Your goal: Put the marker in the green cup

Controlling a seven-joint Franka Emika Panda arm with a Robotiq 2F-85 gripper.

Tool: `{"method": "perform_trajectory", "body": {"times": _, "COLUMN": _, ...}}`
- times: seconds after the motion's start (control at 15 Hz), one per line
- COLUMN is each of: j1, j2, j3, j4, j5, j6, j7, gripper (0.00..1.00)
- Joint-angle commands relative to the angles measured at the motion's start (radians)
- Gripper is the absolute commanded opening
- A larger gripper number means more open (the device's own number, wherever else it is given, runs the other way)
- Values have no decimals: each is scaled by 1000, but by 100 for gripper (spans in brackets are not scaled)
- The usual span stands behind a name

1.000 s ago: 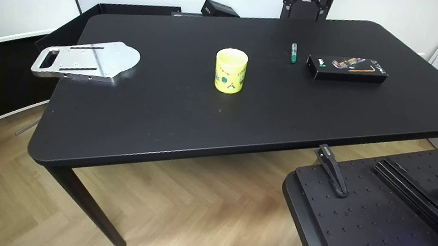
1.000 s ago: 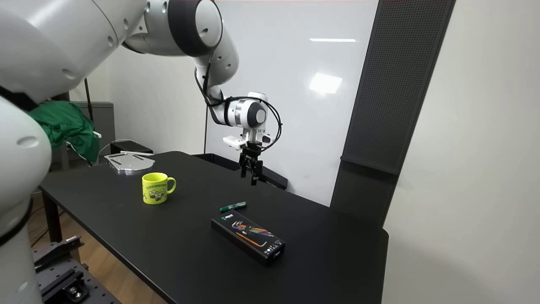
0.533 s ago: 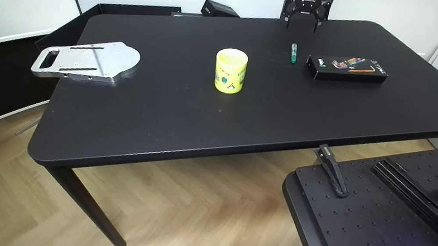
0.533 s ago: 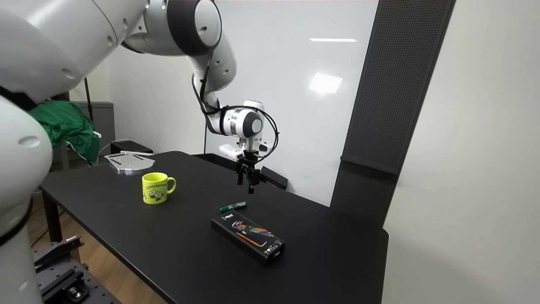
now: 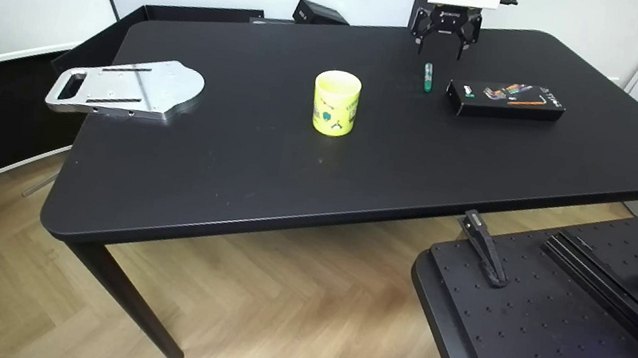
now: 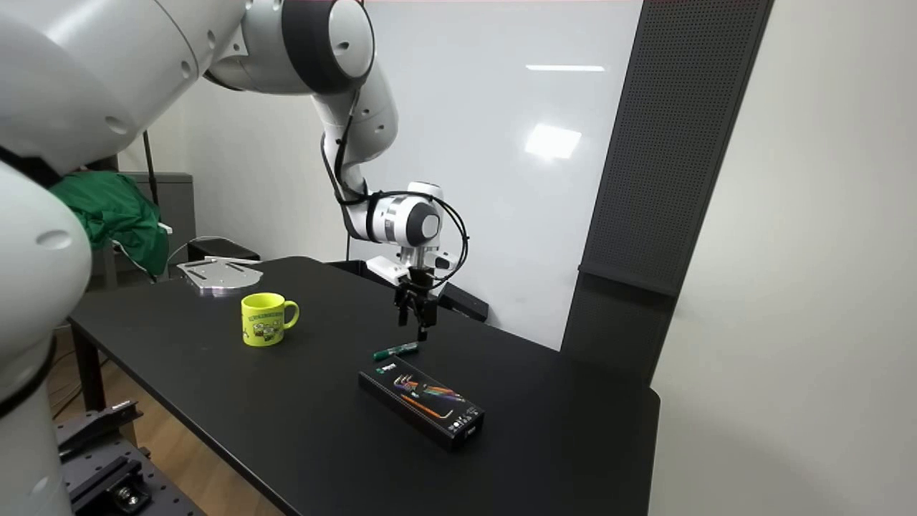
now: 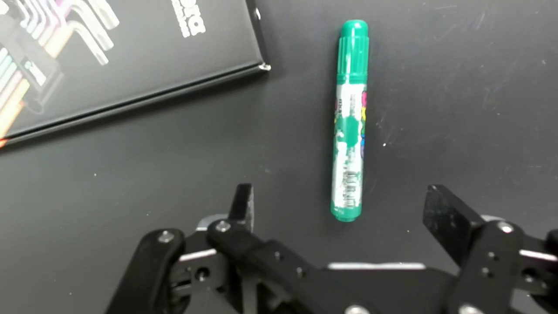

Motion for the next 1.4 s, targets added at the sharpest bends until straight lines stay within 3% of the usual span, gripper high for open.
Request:
{"method": "perform_trajectory", "body": {"times": 0.0, "j1": 15, "j2": 2, "j3": -17, "j4": 2, "j5": 17, "j6": -1, "j7": -11, "gripper": 100}}
{"method": "perform_trajectory", "body": {"times": 0.73, "j1": 52, "j2": 67, "j3": -37, "j4": 14, "j5": 8, "j6": 39, "j7": 17, "gripper": 100}}
{"method": "perform_trajectory", "body": {"times": 0.8, "j1": 52, "j2": 77, "j3": -33, "j4": 14, "j5": 14, "j6": 57, "j7": 11, "gripper": 75}}
{"method": "perform_trajectory", "body": {"times": 0.93, "j1": 67, "j2": 93, "j3": -43, "j4": 16, "j5": 11, "j6": 79, "j7": 22, "gripper": 67}}
{"method": "perform_trajectory", "body": {"times": 1.33, "j1": 115, "j2": 93, "j3": -83, "j4": 33, "j5": -3, "j6": 76, "j7": 65, "gripper": 26}}
